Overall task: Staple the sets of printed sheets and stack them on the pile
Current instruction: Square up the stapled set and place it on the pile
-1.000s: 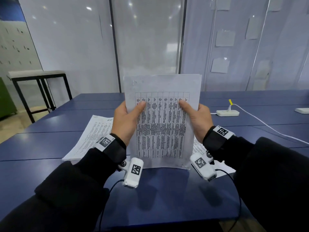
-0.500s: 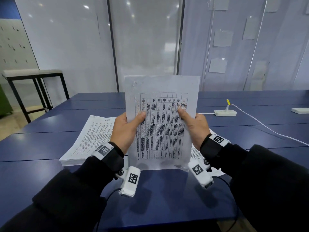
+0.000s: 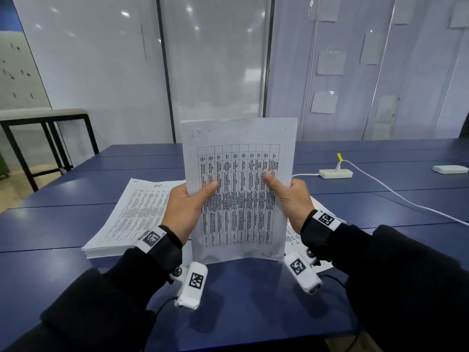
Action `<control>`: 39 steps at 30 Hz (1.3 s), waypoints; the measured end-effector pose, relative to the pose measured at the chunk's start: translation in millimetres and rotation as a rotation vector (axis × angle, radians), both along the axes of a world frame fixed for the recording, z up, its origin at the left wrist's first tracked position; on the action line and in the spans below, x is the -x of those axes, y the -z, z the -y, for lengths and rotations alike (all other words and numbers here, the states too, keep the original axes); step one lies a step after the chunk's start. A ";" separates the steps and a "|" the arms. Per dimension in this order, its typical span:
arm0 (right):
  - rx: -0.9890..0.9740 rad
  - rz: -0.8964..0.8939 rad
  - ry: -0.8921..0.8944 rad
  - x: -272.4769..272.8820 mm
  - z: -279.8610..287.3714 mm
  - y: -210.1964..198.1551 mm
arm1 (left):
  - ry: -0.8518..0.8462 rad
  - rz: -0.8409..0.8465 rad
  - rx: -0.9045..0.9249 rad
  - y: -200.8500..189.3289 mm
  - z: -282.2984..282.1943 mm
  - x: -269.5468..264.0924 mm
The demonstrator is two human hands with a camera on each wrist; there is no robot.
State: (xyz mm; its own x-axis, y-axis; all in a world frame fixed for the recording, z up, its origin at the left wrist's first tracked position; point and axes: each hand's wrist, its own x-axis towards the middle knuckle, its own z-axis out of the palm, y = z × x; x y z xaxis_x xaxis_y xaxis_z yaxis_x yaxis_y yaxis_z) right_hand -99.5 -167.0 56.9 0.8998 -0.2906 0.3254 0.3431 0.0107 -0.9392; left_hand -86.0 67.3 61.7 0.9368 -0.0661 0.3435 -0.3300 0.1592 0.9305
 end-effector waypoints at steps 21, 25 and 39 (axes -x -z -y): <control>0.495 -0.414 -0.457 14.3 18.1 22.5 | -0.151 0.033 -0.018 -4.2 -44.6 -5.9; 0.638 -0.443 -0.483 3.2 12.2 21.2 | -0.211 0.057 0.005 -3.9 -72.8 1.3; 1.810 -0.229 -0.428 -124.0 -86.5 30.6 | -0.254 -0.215 -0.193 18.4 -193.0 15.1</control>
